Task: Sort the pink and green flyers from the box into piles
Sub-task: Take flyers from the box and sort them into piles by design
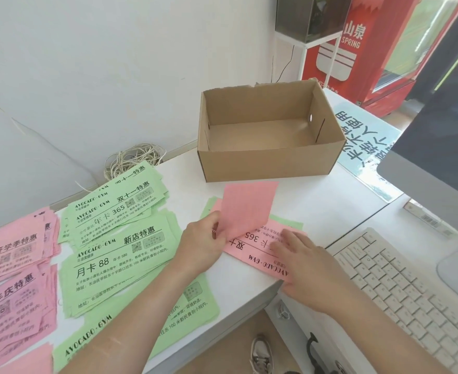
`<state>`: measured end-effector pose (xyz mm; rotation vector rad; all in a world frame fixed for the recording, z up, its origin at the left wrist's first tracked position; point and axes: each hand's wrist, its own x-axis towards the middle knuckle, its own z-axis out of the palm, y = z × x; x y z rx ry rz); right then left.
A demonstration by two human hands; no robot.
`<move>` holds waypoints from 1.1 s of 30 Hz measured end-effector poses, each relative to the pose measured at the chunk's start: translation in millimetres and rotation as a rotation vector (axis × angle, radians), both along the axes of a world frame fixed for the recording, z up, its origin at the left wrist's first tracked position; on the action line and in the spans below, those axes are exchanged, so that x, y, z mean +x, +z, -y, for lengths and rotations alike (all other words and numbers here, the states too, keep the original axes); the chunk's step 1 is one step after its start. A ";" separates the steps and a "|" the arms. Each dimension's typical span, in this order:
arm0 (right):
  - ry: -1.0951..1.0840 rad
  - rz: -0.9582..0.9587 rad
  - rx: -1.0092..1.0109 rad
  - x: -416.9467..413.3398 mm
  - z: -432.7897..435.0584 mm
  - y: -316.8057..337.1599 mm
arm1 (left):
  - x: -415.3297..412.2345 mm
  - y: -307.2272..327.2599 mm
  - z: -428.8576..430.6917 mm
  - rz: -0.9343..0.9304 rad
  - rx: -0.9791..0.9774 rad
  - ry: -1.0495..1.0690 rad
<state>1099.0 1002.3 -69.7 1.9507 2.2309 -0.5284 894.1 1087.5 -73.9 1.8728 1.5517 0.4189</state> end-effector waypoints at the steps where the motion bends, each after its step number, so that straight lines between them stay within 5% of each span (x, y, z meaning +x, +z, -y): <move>1: 0.032 0.016 0.030 -0.3 -0.1 -2.0 | -0.1 0.6 0.3 -0.013 -0.001 -0.016; 7: -0.089 -0.384 -0.010 28.6 -12.1 10.5 | -7.6 4.9 0.3 0.011 -0.077 -0.151; 10: -0.157 -0.409 0.165 27.8 -12.0 13.8 | -7.6 5.4 3.2 0.056 -0.047 -0.253; 14: -0.167 -0.311 0.528 13.4 -11.3 17.0 | -3.4 16.4 10.9 -0.116 0.138 -0.157; 18: -0.045 -0.305 0.862 6.2 -6.1 11.7 | 5.8 47.2 21.0 0.519 -0.434 0.154; 21: 0.112 -0.279 0.956 -9.0 2.0 3.8 | 10.1 57.8 21.7 0.684 -0.513 0.267; 25: 0.118 -0.483 0.847 -13.8 17.1 6.9 | 3.8 63.9 22.2 0.425 -0.274 0.126; 29: -0.422 -0.877 0.712 2.1 12.7 41.5 | -17.0 72.4 17.4 0.250 -0.189 -0.042; 33: -0.693 -1.233 0.044 16.8 -21.7 55.8 | -31.4 88.8 13.3 0.239 -0.287 -0.194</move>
